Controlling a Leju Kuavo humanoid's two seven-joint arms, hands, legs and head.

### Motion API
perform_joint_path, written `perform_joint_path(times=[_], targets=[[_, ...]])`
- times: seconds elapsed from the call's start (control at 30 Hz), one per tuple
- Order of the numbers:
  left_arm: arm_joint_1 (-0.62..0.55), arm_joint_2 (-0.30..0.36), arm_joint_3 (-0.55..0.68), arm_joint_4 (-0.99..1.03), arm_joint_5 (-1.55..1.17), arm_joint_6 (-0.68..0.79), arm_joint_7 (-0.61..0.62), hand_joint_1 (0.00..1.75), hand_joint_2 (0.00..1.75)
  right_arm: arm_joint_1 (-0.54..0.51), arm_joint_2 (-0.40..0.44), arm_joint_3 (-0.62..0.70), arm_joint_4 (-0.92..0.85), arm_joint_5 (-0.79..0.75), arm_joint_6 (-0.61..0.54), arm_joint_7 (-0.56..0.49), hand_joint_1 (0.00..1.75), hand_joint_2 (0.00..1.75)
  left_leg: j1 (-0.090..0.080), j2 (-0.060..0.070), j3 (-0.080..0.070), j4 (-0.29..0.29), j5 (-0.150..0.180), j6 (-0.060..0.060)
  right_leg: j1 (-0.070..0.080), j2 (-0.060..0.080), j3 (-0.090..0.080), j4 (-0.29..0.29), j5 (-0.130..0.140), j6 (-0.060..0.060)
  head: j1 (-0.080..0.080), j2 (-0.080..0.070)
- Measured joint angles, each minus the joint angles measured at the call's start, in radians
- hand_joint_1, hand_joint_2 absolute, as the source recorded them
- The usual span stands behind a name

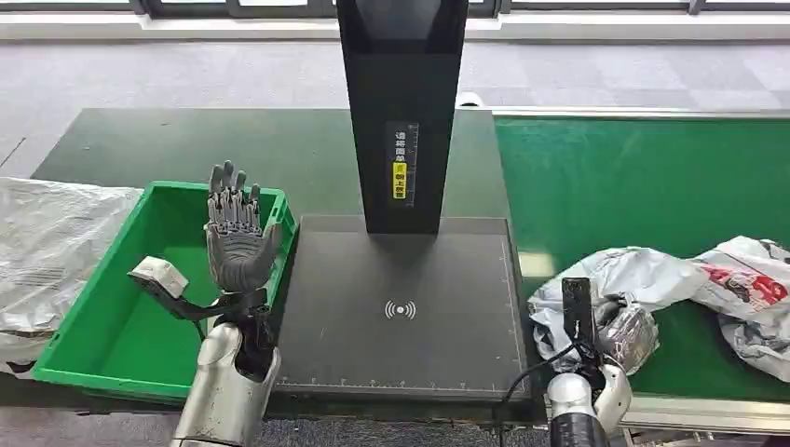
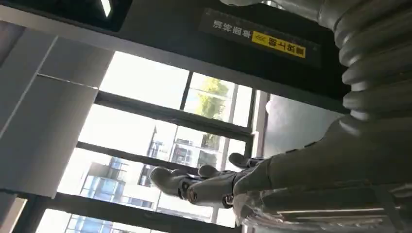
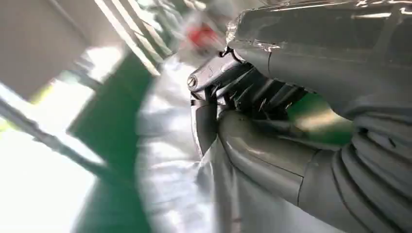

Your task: Moved the parcel from conveyor to table for the left to box.

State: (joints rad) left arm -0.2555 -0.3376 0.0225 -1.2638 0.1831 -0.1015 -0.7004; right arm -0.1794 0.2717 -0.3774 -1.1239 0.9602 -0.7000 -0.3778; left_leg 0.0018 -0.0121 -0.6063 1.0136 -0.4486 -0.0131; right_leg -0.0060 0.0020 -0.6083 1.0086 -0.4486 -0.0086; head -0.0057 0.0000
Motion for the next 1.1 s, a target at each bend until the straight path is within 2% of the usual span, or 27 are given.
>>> perform_joint_path(times=[0.03, 0.13, 0.37, 0.9, 1.03, 1.1], targets=[[0.000, 0.000, 0.000, 0.005, 0.000, -0.004, 0.000, 0.00, 1.75, 0.014, 0.008, 0.056, -0.098, -0.009, -0.001, -0.040, 1.75, 1.75, 0.000, 0.008, 0.002, 0.000, -0.001, -0.001, 0.000, 0.006, -0.001, 0.000, 0.000, 0.000, 0.002, 0.000], [-0.001, 0.000, 0.000, 0.014, 0.001, -0.005, 0.000, 0.00, 1.75, 0.030, 0.016, 0.100, -0.270, -0.068, -0.005, -0.151, 1.75, 1.75, 0.001, 0.008, 0.003, 0.000, -0.002, -0.001, 0.001, 0.007, 0.001, 0.000, -0.001, -0.001, 0.001, 0.000], [-0.002, 0.001, 0.000, 0.029, 0.037, -0.052, 0.000, 0.00, 1.75, 0.037, 0.017, 0.120, -0.381, -0.099, -0.001, -0.210, 1.75, 1.75, 0.000, 0.008, 0.003, 0.002, -0.001, 0.000, 0.000, 0.006, 0.002, 0.000, 0.000, 0.001, 0.001, 0.000], [-0.007, 0.001, 0.001, 0.082, 0.046, -0.111, 0.000, 0.00, 1.75, 0.029, 0.017, 0.171, -0.389, -0.100, 0.000, -0.205, 1.75, 1.75, -0.001, 0.007, 0.003, 0.001, -0.001, 0.000, 0.000, 0.005, 0.002, 0.000, 0.000, 0.001, 0.002, 0.000], [-0.008, 0.000, 0.001, 0.093, 0.045, -0.113, 0.000, 0.00, 1.75, 0.009, 0.020, 0.259, -0.287, 0.034, 0.052, -0.132, 1.75, 1.75, 0.000, 0.008, 0.003, 0.001, -0.001, 0.000, 0.001, 0.006, 0.002, 0.000, 0.001, 0.001, 0.002, 0.000], [-0.009, 0.000, 0.001, 0.099, 0.045, -0.113, 0.000, 0.00, 1.75, -0.007, 0.020, 0.331, -0.198, 0.048, 0.074, -0.102, 1.75, 1.75, 0.000, 0.008, 0.004, 0.001, -0.001, 0.000, 0.001, 0.006, 0.002, 0.000, 0.001, 0.001, 0.001, 0.000]])
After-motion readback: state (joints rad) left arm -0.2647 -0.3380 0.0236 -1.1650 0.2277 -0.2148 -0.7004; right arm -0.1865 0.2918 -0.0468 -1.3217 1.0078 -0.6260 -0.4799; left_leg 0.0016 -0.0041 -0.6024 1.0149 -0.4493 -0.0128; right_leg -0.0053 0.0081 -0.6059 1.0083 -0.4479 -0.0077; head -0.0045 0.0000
